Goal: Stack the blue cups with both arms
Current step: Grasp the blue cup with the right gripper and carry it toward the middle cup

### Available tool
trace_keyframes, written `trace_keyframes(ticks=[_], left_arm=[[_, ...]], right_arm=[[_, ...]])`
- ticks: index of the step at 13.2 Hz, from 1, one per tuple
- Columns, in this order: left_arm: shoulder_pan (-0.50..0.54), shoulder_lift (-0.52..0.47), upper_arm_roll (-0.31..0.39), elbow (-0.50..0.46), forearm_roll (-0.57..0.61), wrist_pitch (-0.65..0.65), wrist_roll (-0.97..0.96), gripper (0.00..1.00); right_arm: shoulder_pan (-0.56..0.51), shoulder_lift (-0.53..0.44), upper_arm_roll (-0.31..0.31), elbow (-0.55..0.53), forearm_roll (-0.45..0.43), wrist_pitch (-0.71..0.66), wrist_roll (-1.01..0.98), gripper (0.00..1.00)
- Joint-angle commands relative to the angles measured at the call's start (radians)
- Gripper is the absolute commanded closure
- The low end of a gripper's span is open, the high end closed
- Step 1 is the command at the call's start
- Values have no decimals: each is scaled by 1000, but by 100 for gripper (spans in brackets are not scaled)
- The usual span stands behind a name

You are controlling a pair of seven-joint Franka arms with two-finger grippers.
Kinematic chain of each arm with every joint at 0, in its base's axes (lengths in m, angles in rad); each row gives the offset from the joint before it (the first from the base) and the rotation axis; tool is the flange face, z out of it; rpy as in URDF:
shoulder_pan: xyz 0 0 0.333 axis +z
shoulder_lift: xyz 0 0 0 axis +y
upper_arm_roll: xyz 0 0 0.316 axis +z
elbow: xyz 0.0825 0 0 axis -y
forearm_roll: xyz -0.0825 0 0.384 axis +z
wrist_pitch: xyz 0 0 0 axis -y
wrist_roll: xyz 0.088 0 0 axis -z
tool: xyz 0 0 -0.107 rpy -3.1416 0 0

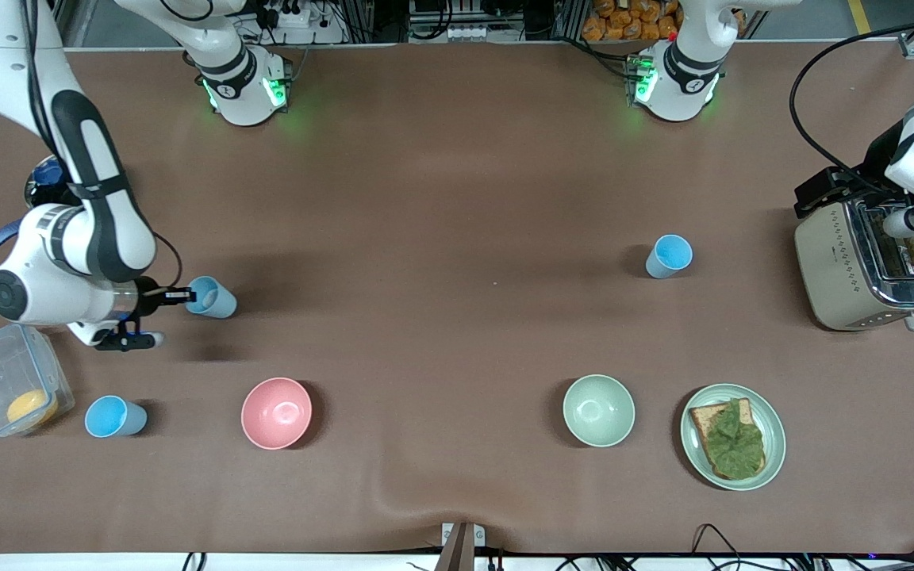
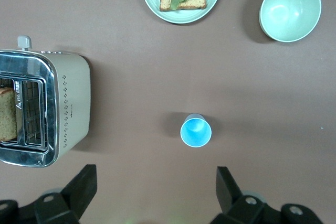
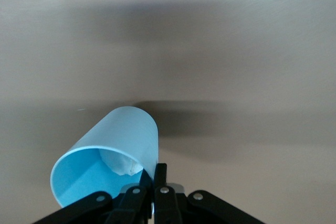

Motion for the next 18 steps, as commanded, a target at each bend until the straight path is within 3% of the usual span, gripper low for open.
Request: trace_keyframes(ticks=[1,4,8,11,15,16,17,18], left_arm=[[3,7,0,22,-8,-21,-10,0],[3,7,0,22,-8,-21,-10,0],[1,8,0,21,-3,-21,-19,0],[0,10,0,21,4,-21,-19,0],[3,10,0,21,6,-21,-19,0],[1,10,0,19,6,-21,-19,0],[1,10,0,19,6,-21,-19,0],[1,10,0,19,6,-23,-19,0]], right_arm=[[107,-40,6,60,73,-111,196,100],[332,-30,5,120,162,-78,501,100],[584,77,5,281,164,-2,871,100],[683,131,5,310,165,103,992,100],[729,206,5,312,165,185,998,100],[729,217,5,312,162,186,993,91],[729,224,5,315,161,186,990,75],[729,224,5,318,159,186,998,1]])
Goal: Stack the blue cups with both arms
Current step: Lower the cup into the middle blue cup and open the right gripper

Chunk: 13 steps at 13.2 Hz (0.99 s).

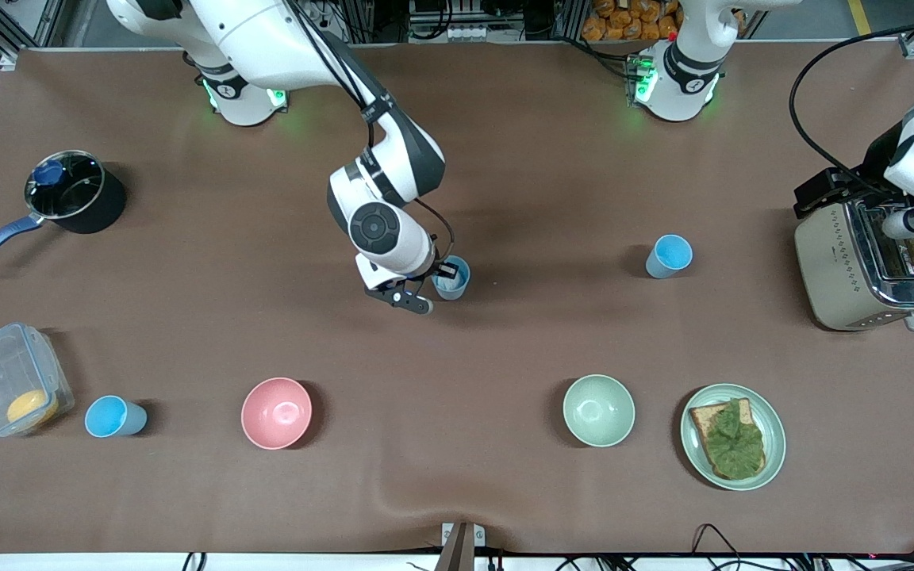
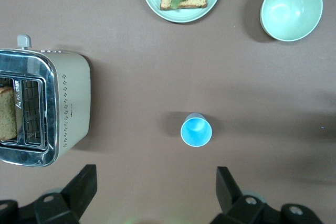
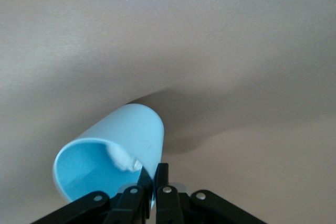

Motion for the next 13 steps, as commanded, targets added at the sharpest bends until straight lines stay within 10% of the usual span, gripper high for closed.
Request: trace_keyframes(ticks=[1,13], left_arm=[[1,7,-1,18,6,-24,-18,0],[-16,51,-96,-22,-57,-90,-157,0]], right_arm=[[3,17,-14,60,12,-17,1,0],[-245,-115,-25,257,0,-476,-143,0]])
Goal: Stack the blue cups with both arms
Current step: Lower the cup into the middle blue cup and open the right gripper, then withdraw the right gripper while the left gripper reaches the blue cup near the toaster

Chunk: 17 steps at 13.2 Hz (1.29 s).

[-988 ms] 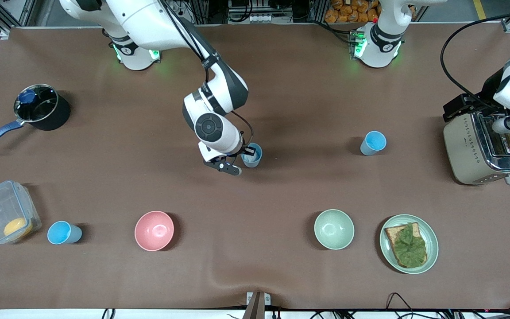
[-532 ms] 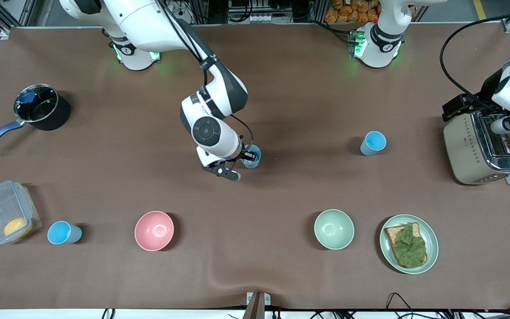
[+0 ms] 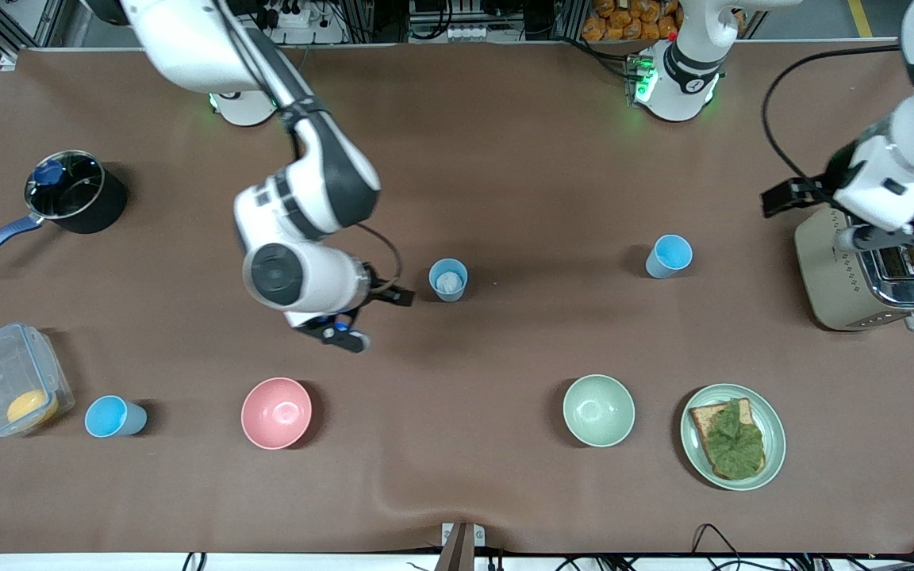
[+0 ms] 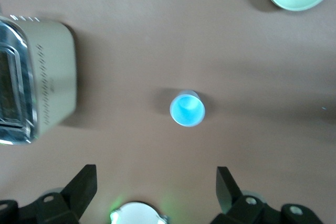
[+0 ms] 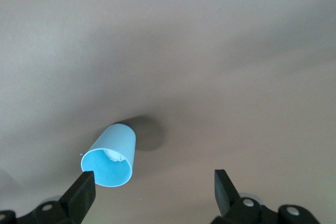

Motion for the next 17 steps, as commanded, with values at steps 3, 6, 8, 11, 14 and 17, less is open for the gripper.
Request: trace_keyframes(ticks=[3,6,8,11,14,17], left_arm=[[-9,26,-74,-92,-42,88,-64,0],[-13,26,-100,-219,-42,237,-85,0],[-16,29,-120,-308,-39,367,-110,0],[-16,58,-147,-428,-30,541,-120,0],[-14,102,-149,-499,-29,674,-120,0],[-13,164,-149,-541,-29,772,-131,0]], right_arm=[[-82,-106,-11,-18,-104,-149,-98,0],[-192,-244,-7,-125,-187,-174,-261,0],[-287,-351,-3,-220,-231,-169,-453,0],[-380,-457,-5,-266,-341,-174,-605,0],[-416,-525,-13,-279,-365,-191,-609,0],[-413,-551,-63,-277,-362,-208,-658,0]])
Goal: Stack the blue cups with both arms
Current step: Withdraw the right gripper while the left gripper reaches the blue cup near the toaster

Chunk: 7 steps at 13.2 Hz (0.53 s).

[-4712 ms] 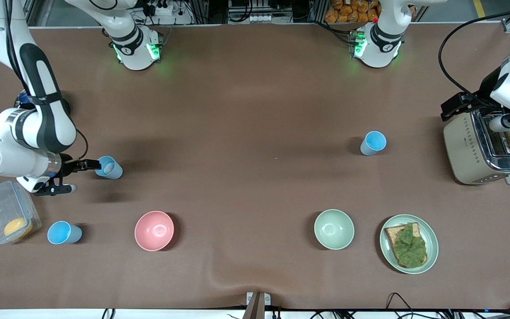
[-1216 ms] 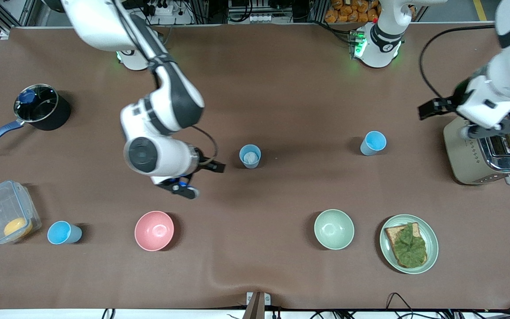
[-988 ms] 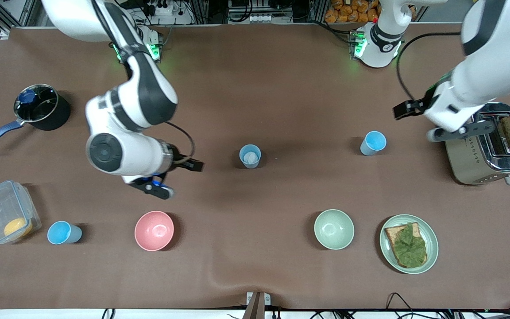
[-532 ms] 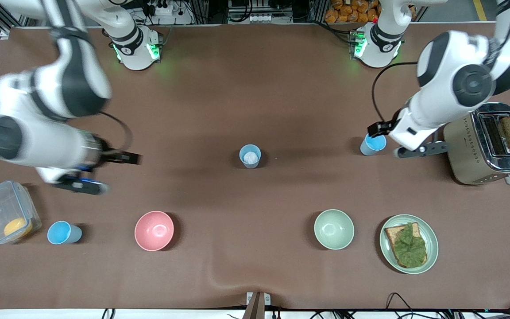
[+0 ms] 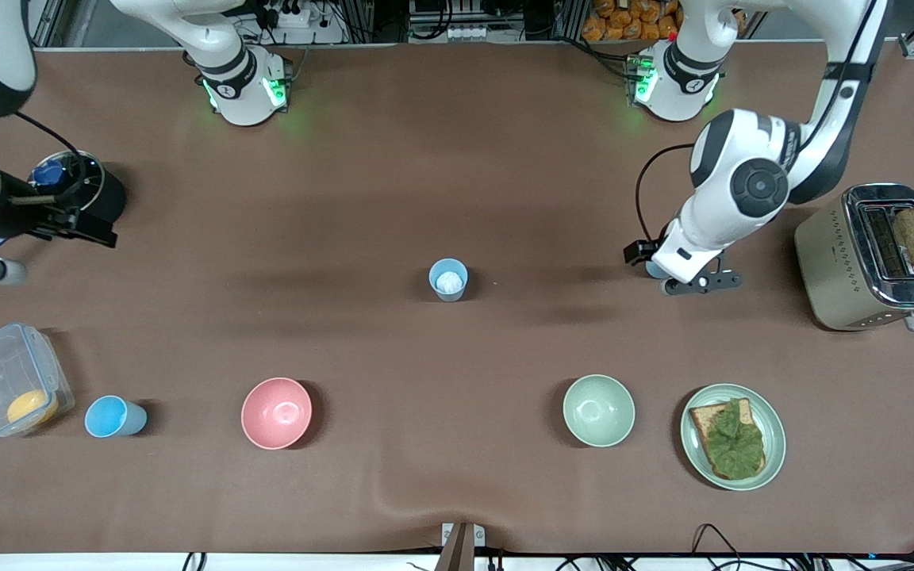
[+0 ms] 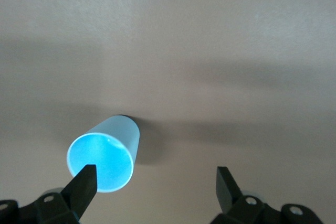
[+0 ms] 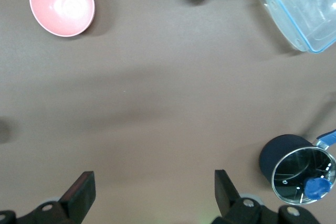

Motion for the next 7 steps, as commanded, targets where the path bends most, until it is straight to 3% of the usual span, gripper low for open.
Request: trace_keyframes(ticks=[1,7], left_arm=[[4,40,-5,-41,-5,88,-47,0],[7,70,-5,-87,-2,143,-52,0]], right_arm=[[-7,-36,-17,-37,-19,7,-48,0],[-1,-25,-37,-34,-21,3,-27,0]])
